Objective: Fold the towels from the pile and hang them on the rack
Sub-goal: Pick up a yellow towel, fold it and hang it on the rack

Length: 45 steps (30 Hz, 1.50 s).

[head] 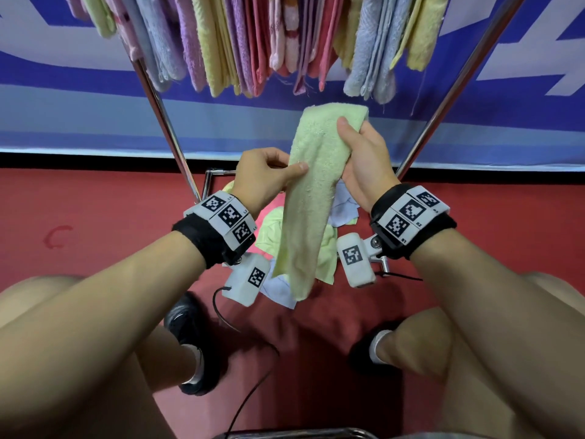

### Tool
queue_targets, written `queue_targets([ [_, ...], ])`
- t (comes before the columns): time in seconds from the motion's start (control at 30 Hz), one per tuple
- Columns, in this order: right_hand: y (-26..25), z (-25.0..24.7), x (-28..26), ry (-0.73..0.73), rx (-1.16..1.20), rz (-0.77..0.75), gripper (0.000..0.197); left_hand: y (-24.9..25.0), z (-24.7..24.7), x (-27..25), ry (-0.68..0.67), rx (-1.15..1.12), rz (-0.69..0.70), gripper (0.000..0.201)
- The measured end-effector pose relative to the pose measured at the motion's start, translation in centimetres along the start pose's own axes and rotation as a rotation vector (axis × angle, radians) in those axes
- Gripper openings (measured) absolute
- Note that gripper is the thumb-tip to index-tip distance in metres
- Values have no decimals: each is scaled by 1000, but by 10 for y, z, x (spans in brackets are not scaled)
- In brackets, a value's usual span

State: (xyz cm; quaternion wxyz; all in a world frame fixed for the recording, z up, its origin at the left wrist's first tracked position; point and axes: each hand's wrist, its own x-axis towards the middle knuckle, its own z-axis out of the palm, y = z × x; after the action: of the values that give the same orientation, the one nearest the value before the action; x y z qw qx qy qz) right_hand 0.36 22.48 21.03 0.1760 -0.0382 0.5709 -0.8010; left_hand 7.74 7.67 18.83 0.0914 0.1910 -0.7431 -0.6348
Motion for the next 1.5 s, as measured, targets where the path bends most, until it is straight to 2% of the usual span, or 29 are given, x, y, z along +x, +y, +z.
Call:
queue_targets([
  [0.07, -1, 1, 0, -32, 33, 9, 20, 0, 0, 0, -20, -29, -5, 16],
  [0.2, -6, -2, 1, -52, 64, 19, 23, 2, 1, 1, -152, -70, -15, 17],
  [0.33, -8, -6, 6, -59, -64, -42, 23, -2, -2, 6, -102, -111, 19, 14],
  [0.5, -4, -12, 14, -11, -184, -121, 32, 0, -1, 5, -50, -198, 16, 9],
  [0.53, -4, -12, 16, -2, -202, -129, 33, 2, -1, 4, -81, -198, -24, 12],
  [0.63, -6, -16, 19, 16, -241, -123, 33, 8, -1, 1, -300, -153, -170, 29],
  [0.73, -9, -19, 21, 43, -245, -61, 29, 11, -2, -3, -366, -117, -143, 32],
  [0.83, -11, -18, 19, 71, -107, 80, 41, 13, -4, -2, -335, -51, -72, 29],
  [0.9, -13, -14, 12, -55, 2, 255, 62, 17, -5, -2, -303, -51, -34, 27],
  [0.97, -8, -8, 0, -231, -17, 402, 68, 22, -5, -2, -229, -115, -26, 22],
  [1.0, -3, -7, -4, -282, -60, 428, 66, 24, -7, 0, -184, -135, -28, 20],
  [1.13, 15, -5, -8, -307, -234, 378, 43, 24, -16, 7, -111, -178, -62, 21],
  [1.2, 17, -5, -5, -220, -279, 278, 23, 23, -19, 10, -74, -183, -91, 26],
  [1.23, 18, -6, -3, -177, -323, 215, 19, 23, -21, 11, -39, -176, -97, 26],
  [1.27, 18, -5, -1, -143, -371, 158, 21, 22, -22, 12, 0, -163, -103, 27],
  [1.33, 16, -1, 0, -107, -434, 65, 42, 20, -24, 15, 58, -148, -116, 36],
  [1.37, 18, 0, 1, -104, -440, 54, 57, 19, -23, 16, 66, -151, -116, 40],
  [1.43, 23, 2, 2, -104, -394, 89, 78, 17, -22, 16, 64, -179, -104, 36],
  [1.47, 23, 4, -2, -121, -359, 117, 74, 17, -21, 15, 64, -198, -96, 32],
  [1.5, 24, 7, -6, -144, -331, 137, 60, 17, -21, 14, 65, -214, -91, 29],
])
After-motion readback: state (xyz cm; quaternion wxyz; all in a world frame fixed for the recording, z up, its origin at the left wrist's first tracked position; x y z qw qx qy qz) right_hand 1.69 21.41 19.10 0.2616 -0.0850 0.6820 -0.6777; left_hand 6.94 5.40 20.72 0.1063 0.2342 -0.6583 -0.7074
